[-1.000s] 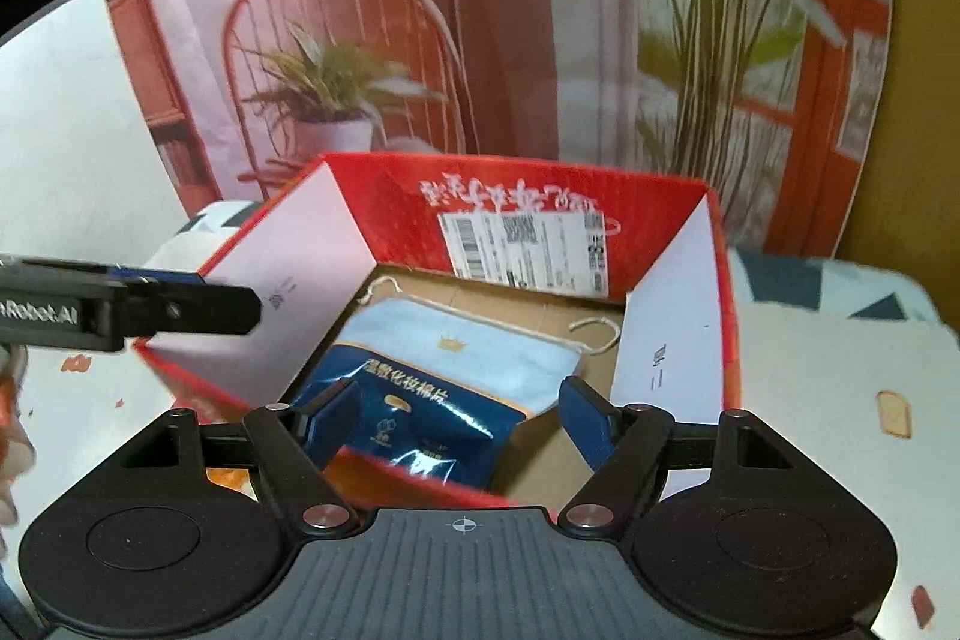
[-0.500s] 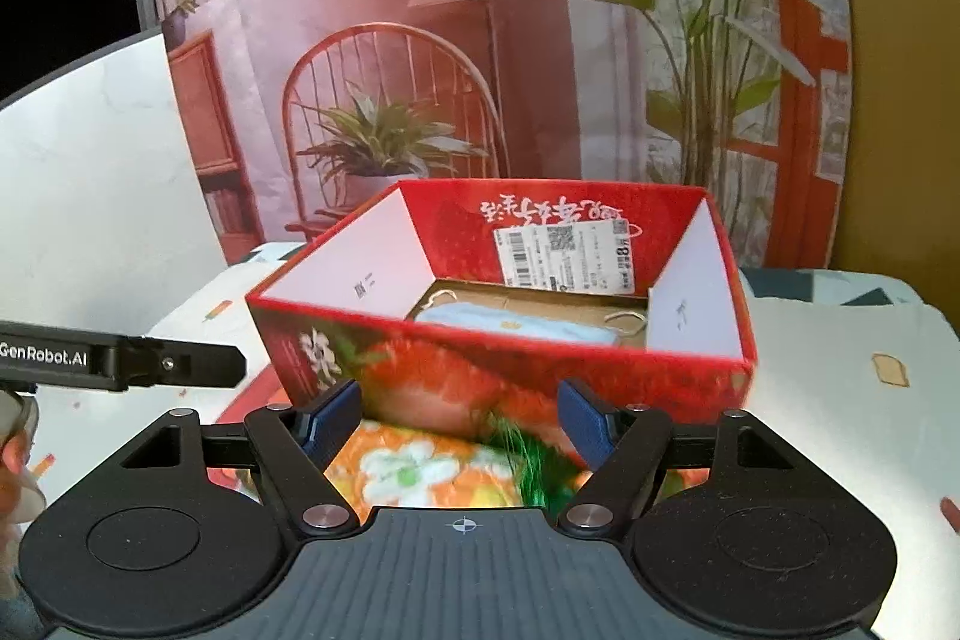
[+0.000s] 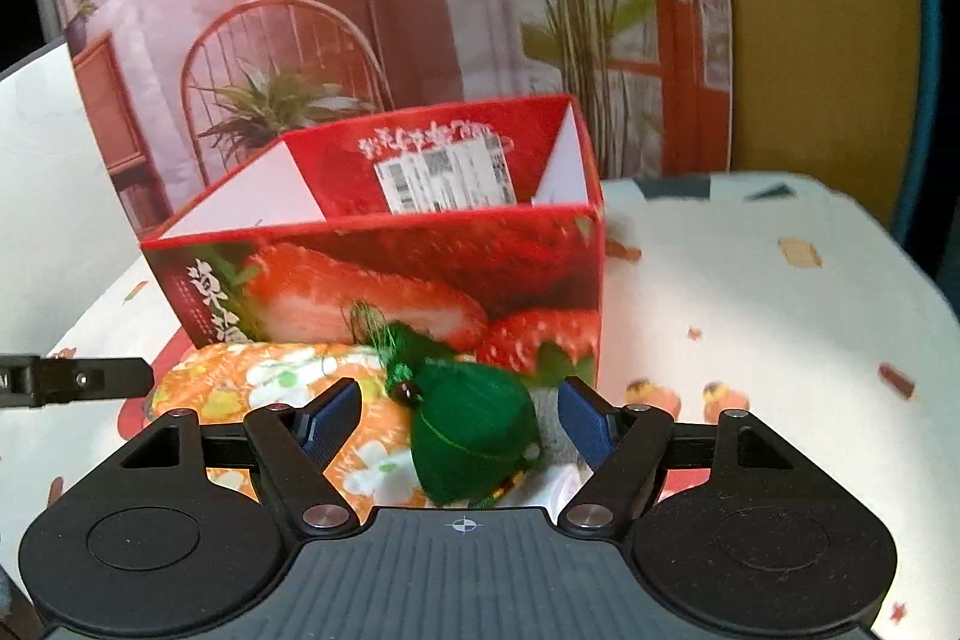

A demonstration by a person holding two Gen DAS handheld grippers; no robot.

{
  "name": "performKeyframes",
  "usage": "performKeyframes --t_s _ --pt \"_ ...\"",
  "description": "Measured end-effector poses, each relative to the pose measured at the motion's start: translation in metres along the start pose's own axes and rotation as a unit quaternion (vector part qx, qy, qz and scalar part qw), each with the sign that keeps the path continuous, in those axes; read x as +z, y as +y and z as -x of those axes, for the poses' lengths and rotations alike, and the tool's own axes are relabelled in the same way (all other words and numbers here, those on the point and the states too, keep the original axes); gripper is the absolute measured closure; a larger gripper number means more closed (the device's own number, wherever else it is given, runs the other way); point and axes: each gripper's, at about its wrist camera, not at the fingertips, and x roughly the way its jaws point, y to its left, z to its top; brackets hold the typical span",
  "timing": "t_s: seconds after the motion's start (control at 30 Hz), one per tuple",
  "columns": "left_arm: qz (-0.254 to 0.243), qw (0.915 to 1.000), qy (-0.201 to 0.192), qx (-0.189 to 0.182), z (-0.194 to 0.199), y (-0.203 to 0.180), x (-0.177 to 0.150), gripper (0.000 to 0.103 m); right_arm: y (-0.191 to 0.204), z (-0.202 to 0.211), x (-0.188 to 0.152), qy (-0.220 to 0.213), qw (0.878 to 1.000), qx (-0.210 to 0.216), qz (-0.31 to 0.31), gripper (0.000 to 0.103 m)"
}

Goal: Organize soft objects
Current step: 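Move the right tool to the green tasseled pouch and grasp it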

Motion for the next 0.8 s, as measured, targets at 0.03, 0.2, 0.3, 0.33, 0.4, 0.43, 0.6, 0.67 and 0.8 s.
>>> performKeyframes --t_s 0.03,0.2,0.3,0.33,0.4,0.43,0.6,0.67,0.8 --pt "0.0 1.0 0.002 -0.001 -0.001 0.0 -0.001 0.039 -0.001 -0.002 -0.002 0.004 1.0 0.003 -0.005 0.033" --pt "0.005 1.0 0.006 -0.003 -0.004 0.002 -0.001 0.041 -0.001 -0.008 -0.006 0.013 1.0 0.014 -0.008 0.039" --pt "0.007 0.9999 0.009 -0.007 -0.006 0.003 -0.001 0.041 0.003 -0.008 -0.004 0.011 1.0 0.018 -0.001 0.041" --pt "0.008 0.9999 0.011 -0.008 -0.007 0.002 -0.001 0.041 0.004 -0.007 -0.004 0.01 1.0 0.019 0.001 0.042" --pt "0.011 0.9998 0.014 -0.01 -0.009 0.003 -0.002 0.041 0.008 -0.006 -0.002 0.009 1.0 0.023 0.009 0.044" --pt "0.013 0.9997 0.017 -0.011 -0.011 0.004 -0.002 0.041 0.009 -0.006 -0.001 0.008 1.0 0.026 0.012 0.046" --pt "0.023 0.9994 0.024 -0.014 -0.015 0.006 -0.003 0.042 0.02 -0.007 0.002 0.001 0.998 0.043 0.036 0.045" --pt "0.022 0.9993 0.026 -0.015 -0.017 0.005 -0.001 0.043 0.024 -0.011 0.002 0.003 0.998 0.032 0.051 0.045" --pt "0.009 0.9994 0.021 -0.027 -0.02 -0.002 0.011 0.044 0.017 -0.017 -0.002 0.015 0.998 0.014 0.051 0.045"
